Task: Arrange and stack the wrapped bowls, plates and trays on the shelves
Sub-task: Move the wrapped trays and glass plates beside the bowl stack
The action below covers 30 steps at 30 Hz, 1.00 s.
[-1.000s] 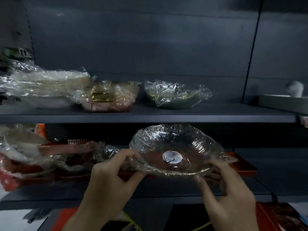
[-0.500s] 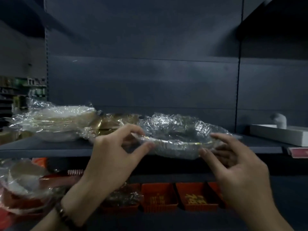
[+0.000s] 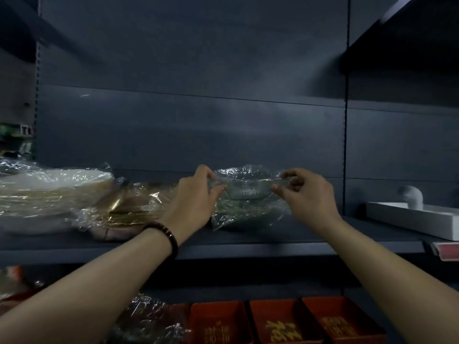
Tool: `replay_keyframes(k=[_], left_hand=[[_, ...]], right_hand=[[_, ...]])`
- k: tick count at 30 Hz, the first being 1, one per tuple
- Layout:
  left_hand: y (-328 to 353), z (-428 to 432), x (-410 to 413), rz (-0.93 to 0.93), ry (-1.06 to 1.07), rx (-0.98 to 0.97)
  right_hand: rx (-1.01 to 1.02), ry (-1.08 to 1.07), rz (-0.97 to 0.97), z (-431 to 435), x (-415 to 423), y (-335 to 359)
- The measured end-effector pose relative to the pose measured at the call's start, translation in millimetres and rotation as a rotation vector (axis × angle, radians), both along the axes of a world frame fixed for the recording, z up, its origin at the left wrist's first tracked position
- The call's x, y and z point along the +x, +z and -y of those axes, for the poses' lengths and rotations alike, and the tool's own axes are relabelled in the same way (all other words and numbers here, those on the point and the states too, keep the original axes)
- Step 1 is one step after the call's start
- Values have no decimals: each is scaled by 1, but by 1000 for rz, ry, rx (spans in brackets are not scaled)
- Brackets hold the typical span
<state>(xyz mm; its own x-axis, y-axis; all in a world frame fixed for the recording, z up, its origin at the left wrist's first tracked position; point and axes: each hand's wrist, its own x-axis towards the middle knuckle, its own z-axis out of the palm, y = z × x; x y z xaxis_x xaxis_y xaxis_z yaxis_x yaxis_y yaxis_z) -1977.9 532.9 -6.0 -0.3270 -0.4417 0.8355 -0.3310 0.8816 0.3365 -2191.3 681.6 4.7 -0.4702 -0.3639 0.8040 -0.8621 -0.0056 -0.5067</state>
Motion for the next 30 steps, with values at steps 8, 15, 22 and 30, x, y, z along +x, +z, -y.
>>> replay_keyframes(k=[8,15,22,30], left_hand=[[-14,33,-38,313,229,-15],[-23,29,-40,433,286,-1],[-36,20,-35,603,277,-22],[-113,-16,27,213,-3,-287]], right_hand=[[118,-89,-81,64,-43,-34],[264,-124,-194,65,-49,-52],[614,-131,-133,58,-45,-44],[164,-133,-193,25,27,-82]])
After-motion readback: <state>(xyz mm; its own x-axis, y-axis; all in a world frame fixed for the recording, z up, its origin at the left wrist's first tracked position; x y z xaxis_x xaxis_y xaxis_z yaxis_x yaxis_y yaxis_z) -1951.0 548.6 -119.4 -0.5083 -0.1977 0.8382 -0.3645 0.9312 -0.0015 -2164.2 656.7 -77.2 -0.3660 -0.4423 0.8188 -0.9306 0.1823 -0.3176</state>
